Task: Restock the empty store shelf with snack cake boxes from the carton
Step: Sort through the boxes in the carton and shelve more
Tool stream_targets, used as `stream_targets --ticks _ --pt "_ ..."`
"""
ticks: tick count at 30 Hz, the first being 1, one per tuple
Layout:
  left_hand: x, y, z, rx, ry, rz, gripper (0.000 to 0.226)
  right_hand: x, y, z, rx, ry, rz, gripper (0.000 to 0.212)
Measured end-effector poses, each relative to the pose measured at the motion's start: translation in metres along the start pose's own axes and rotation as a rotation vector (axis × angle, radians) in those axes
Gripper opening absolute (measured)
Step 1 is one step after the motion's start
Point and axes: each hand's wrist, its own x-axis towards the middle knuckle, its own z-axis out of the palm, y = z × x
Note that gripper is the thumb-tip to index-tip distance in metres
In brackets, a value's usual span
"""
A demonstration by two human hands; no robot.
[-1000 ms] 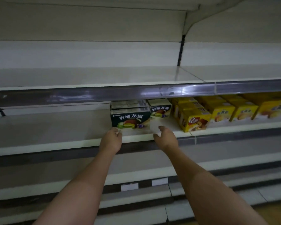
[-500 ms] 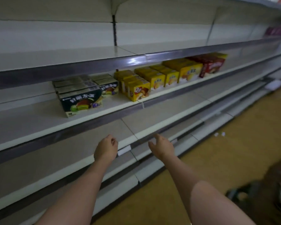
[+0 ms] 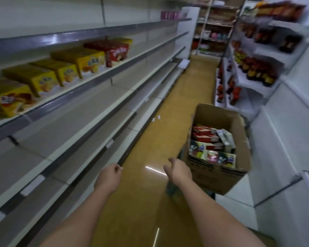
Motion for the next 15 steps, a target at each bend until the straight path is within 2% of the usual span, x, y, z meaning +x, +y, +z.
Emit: stream_targets --ticks 8,12,15 --pt "-0.009 0.135 0.11 0.033 -0.145 0.115 0.03 0.025 0.147 -0.091 0.007 0.087 0.123 0.033" --pt "-0.009 0.194 0.165 -0.037 -0.197 0.139 0.03 0.045 0.205 -0.121 0.024 0.121 0.173 0.035" --pt "-0.005 0.225 0.195 0.0 -0.214 0.179 0.026 0.06 0.238 -0.137 0.029 0.123 0.205 0.033"
